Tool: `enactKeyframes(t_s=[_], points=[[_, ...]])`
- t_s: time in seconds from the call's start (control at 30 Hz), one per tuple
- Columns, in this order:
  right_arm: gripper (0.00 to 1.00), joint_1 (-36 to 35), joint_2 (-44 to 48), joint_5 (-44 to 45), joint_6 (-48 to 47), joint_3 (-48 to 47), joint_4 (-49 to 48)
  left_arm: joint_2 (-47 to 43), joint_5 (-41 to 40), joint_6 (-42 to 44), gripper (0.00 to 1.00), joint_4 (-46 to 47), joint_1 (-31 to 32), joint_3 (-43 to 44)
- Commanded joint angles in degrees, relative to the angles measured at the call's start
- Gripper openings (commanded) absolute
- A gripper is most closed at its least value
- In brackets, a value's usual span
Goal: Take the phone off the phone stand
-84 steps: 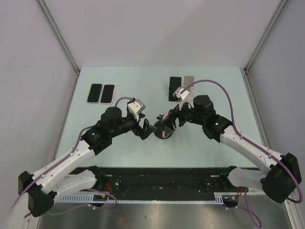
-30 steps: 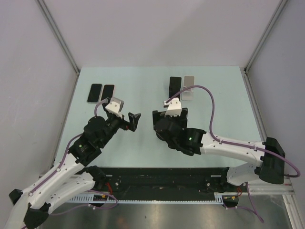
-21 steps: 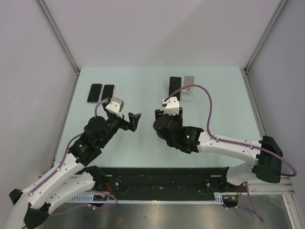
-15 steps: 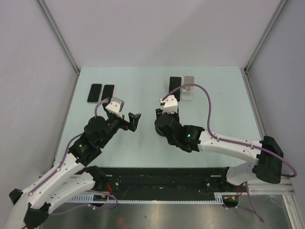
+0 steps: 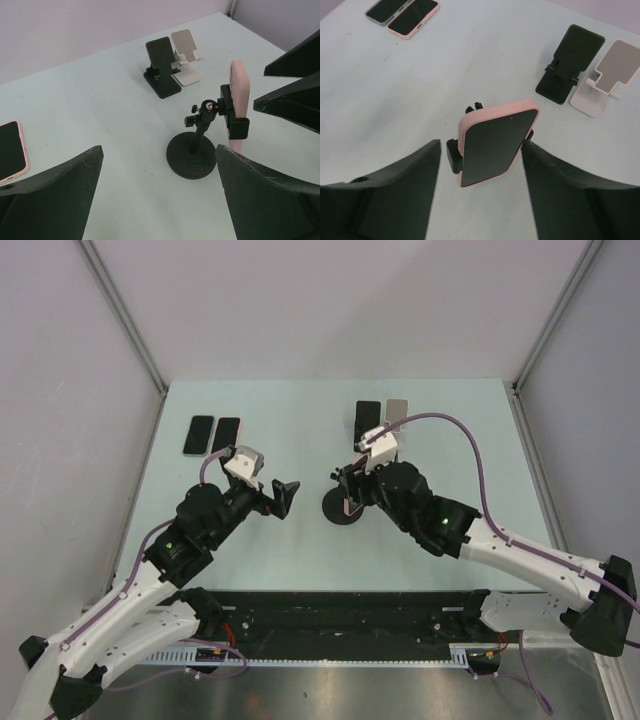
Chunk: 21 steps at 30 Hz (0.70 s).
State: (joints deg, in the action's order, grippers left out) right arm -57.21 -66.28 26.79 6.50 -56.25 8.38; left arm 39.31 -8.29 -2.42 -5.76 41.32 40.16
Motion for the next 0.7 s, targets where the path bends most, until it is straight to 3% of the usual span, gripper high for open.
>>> enactKeyframes(t_s=[0.0,0.03,0.13,0.4,0.67], points=[[0.78,0.0,4.5,-1.3,-0.6,-0.2,-0.6,0.2,2.2,2.1,1.00,0.4,-0.3,0.3],[0.87,-0.4,4.8,0.0,0.8,-0.4,-0.6,0.3,2.3,2.0,1.00,0.6,-0.3,0.3],[1.00,-1.3,4.7,6.2,6.0,-1.8,0.4,0.5,2.3,2.0,1.00,0.5,-0.3,0.2],[1.00,-5.9,-4.7,23.5,10.0,-8.8,2.8,0.6,1.5,1.7,1.00,0.4,-0.3,0.3],[0.96,-5.9,-16.5,32.0,9.8,-13.4,4.6,0.0,0.7,1.8,1.00,0.3,-0.3,0.2]])
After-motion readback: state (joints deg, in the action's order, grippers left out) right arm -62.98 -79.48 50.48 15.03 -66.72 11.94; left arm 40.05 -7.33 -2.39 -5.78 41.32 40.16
